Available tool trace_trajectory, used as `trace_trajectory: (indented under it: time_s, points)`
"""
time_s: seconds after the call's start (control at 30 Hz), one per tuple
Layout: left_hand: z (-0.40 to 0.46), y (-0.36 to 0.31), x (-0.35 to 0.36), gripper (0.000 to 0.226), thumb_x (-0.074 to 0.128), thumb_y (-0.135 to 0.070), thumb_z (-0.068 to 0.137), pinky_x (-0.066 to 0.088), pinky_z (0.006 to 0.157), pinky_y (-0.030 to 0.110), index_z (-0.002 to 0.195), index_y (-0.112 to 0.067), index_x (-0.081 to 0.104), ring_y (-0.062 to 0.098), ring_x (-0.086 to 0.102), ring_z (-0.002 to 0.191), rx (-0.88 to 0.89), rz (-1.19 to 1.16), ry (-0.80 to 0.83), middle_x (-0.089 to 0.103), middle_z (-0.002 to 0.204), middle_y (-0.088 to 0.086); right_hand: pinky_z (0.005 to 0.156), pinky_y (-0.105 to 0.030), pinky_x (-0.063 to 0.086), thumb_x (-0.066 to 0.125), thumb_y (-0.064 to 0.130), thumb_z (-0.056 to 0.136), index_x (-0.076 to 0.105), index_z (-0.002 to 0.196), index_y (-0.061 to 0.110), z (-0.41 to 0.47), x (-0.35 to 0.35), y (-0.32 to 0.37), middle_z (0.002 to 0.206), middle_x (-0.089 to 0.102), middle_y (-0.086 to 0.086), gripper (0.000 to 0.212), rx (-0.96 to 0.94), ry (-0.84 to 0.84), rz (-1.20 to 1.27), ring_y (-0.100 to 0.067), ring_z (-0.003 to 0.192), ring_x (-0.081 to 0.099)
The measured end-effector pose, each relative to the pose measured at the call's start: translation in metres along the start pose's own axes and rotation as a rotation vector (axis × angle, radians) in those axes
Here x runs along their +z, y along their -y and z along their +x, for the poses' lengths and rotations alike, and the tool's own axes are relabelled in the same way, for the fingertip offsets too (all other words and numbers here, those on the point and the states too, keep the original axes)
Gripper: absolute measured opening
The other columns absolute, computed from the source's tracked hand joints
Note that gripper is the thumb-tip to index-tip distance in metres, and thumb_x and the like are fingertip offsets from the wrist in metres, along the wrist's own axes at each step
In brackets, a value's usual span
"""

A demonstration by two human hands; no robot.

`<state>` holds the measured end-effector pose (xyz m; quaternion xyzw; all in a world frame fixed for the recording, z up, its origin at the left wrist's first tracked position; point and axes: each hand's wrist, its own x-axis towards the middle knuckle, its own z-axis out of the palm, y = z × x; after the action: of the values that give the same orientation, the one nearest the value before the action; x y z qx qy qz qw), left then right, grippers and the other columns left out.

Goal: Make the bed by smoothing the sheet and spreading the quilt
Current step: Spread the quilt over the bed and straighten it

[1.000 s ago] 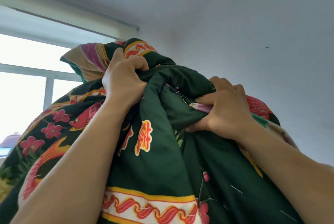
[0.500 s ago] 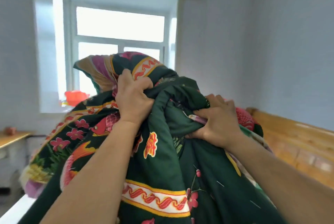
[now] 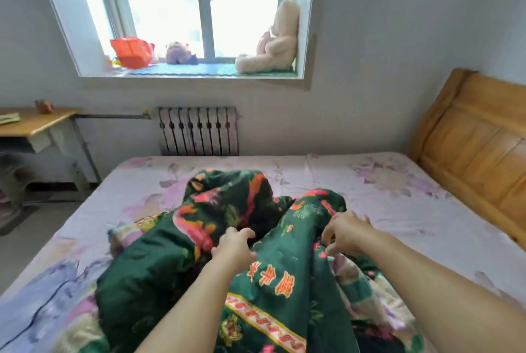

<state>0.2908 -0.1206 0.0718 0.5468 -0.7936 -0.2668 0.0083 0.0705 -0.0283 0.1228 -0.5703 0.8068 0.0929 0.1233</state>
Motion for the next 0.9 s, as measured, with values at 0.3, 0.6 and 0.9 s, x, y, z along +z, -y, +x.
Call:
trace_trajectory:
  time_s: [0.3,0.6,0.9]
  points:
    - [-0.006,-0.036,0.05,0.047,0.061,-0.03,0.085,0.045,0.099,0.041,0.131,-0.03,0.048,0.027,0.056,0.111,0.075,-0.047,0.099,0.04,0.129,0.005,0.1,-0.036,0.032,0.067,0.045,0.079,0.068,0.107,0.039,-0.014,0.023,-0.027,0.125,0.055,0.007,0.028,0.041,0.024,0.105,-0.022,0.125,0.039]
    - [-0.043,-0.063,0.074,0.046,0.057,-0.028,0.089,0.041,0.102,0.041,0.134,-0.028,0.046,0.028,0.049,0.119,0.17,0.007,0.112,0.042,0.134,0.006,0.103,-0.042,0.035,0.067,0.046,0.078,0.067,0.105,0.042,-0.065,0.053,-0.069,0.126,0.056,0.002,0.027,0.15,0.066,0.23,-0.024,0.129,0.036]
    - [-0.079,-0.084,0.106,0.047,0.058,-0.028,0.089,0.046,0.096,0.039,0.134,-0.026,0.045,0.024,0.054,0.114,0.21,0.075,0.183,0.05,0.133,0.003,0.095,-0.029,0.045,0.067,0.031,0.084,0.071,0.109,0.023,-0.12,0.072,-0.118,0.127,0.061,0.002,0.026,0.205,0.055,0.363,-0.017,0.115,0.056]
